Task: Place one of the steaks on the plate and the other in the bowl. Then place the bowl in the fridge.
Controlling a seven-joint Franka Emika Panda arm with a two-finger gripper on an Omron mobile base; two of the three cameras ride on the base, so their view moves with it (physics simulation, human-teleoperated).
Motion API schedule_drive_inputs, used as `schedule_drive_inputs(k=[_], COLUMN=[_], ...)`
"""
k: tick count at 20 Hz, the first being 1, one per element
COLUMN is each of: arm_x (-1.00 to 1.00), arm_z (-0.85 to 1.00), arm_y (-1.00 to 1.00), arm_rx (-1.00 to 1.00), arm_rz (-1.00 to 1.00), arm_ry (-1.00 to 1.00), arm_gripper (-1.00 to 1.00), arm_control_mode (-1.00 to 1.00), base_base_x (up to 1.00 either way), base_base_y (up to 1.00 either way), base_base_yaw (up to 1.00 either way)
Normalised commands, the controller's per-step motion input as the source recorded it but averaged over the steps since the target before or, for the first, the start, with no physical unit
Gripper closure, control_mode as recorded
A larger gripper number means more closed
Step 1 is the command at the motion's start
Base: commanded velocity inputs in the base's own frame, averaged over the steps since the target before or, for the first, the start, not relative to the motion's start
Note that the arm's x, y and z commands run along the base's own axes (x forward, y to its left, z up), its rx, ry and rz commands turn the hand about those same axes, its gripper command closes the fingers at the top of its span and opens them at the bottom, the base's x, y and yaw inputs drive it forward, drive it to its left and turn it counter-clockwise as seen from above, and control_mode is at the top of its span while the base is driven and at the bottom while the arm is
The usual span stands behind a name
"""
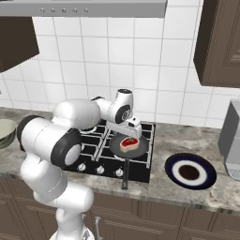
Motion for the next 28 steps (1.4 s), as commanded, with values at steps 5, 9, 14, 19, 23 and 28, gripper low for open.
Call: schedule_drive_inputs(k=[5, 9, 14, 19, 23, 28], arm_x=[0.0, 0.06, 0.14, 0.13, 0.0, 0.0], arm_z=[-0.31, -0.41, -0.23, -0.18, -0.06, -0.13], arm_y=[0.0, -0.05, -0.12, -0.04, 0.0, 0.0], arm_rx=[0.0, 0.0, 0.0, 0.0, 0.02, 0.03], arm_rz=[0.0, 0.0, 0.0, 0.0, 0.0, 0.0], arm_ry=[0.07, 0.07, 0.09, 0.09, 0.0, 0.0], arm_gripper=[-1.0, -1.0, -1.0, -1.0, -1.0, 1.0], arm_control_mode=[-1.0, -1.0, -1.0, -1.0, -1.0, -1.0], base_base_x=[0.0, 0.0, 0.0, 0.0, 0.0, 0.0], base_base_y=[0.0, 0.0, 0.0, 0.0, 0.0, 0.0], base_base_yaw=[0.0, 0.0, 0.0, 0.0, 0.0, 0.0])
